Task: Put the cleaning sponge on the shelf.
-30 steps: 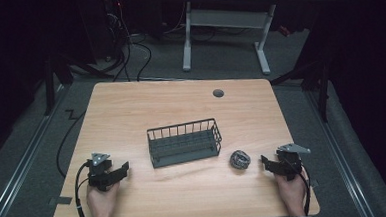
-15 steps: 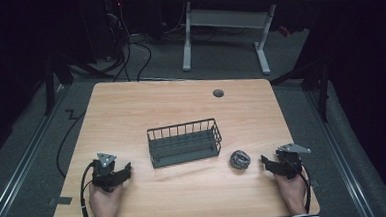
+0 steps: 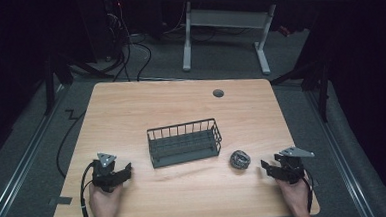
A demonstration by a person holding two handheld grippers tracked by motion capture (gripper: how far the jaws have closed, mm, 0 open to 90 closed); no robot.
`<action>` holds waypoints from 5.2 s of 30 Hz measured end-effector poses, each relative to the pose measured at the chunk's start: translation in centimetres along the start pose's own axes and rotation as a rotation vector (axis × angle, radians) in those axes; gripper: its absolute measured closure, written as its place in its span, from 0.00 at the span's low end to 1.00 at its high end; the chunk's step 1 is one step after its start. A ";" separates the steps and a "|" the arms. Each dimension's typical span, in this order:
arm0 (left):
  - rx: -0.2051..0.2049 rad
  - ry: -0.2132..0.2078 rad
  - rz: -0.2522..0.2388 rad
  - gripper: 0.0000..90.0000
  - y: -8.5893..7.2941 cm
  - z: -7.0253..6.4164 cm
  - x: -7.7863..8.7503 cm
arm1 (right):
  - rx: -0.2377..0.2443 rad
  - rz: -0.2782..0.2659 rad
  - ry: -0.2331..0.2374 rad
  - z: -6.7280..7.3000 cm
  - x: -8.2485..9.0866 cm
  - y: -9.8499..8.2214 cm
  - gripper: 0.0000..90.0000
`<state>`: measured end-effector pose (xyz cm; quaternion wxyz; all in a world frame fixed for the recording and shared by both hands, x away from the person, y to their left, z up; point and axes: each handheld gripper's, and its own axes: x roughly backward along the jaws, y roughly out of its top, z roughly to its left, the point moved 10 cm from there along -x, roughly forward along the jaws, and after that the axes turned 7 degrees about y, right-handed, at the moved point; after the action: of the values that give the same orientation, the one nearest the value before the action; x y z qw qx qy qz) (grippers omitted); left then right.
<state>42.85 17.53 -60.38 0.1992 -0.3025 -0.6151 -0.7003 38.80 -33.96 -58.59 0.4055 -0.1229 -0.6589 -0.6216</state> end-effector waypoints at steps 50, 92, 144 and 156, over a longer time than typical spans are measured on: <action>-0.001 -0.012 0.001 0.29 0.0 -0.1 0.0 | 0.210 0.245 0.177 8.1 -3.7 3.8 0.27; -0.003 -0.013 0.000 0.28 0.0 -0.1 0.0 | 0.276 0.065 0.292 11.2 1.8 12.1 0.38; -0.001 -0.017 0.000 0.28 0.0 -0.1 0.1 | 0.334 0.307 0.333 17.2 -8.8 16.5 0.35; -0.003 -0.017 0.001 0.28 0.0 -0.2 0.1 | 0.322 0.213 0.335 15.8 -6.2 16.9 0.36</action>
<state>42.75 17.39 -60.39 0.1935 -0.3090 -0.6156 -0.6986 47.98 -13.98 -49.09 0.5866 -0.0208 -0.6561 -0.4743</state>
